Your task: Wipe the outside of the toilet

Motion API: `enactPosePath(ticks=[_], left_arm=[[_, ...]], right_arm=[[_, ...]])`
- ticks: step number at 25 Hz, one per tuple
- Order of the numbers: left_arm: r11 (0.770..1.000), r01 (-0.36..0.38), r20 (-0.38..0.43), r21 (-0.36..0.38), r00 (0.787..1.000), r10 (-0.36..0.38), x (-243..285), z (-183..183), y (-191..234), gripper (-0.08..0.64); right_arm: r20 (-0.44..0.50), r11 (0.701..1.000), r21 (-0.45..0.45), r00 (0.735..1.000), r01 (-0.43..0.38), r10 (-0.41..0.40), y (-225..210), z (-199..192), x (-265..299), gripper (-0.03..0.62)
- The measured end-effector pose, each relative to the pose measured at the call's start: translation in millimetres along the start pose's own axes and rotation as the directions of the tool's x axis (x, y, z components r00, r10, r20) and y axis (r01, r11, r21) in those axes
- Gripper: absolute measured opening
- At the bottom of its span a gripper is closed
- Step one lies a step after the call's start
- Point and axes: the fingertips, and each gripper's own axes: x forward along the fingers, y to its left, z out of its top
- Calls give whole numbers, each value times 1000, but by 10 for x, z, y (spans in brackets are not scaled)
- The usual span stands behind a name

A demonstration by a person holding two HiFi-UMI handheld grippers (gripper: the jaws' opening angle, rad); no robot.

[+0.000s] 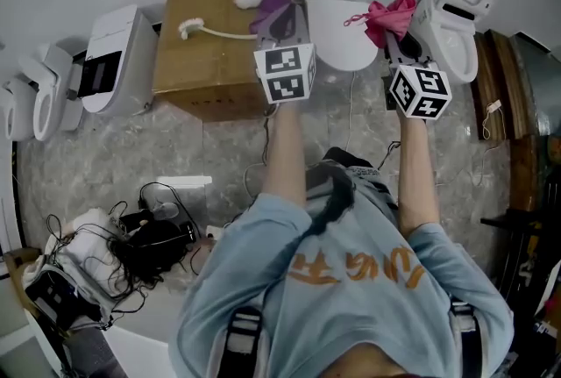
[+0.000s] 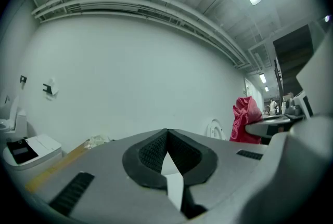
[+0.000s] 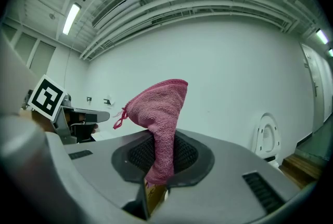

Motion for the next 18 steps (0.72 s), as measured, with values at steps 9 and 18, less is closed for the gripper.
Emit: enactPosePath(ticks=[9,18], left_arm=[[1000,17,4,-1,1000,-17,145,21,-66,20],[999,-27,14,39,1000,27,626,153,132,20]], right_arm=[[12,1000,12,1000,12,-12,-170,15,33,66],[66,1000,24,998,-15,14,-450,170,576,66]])
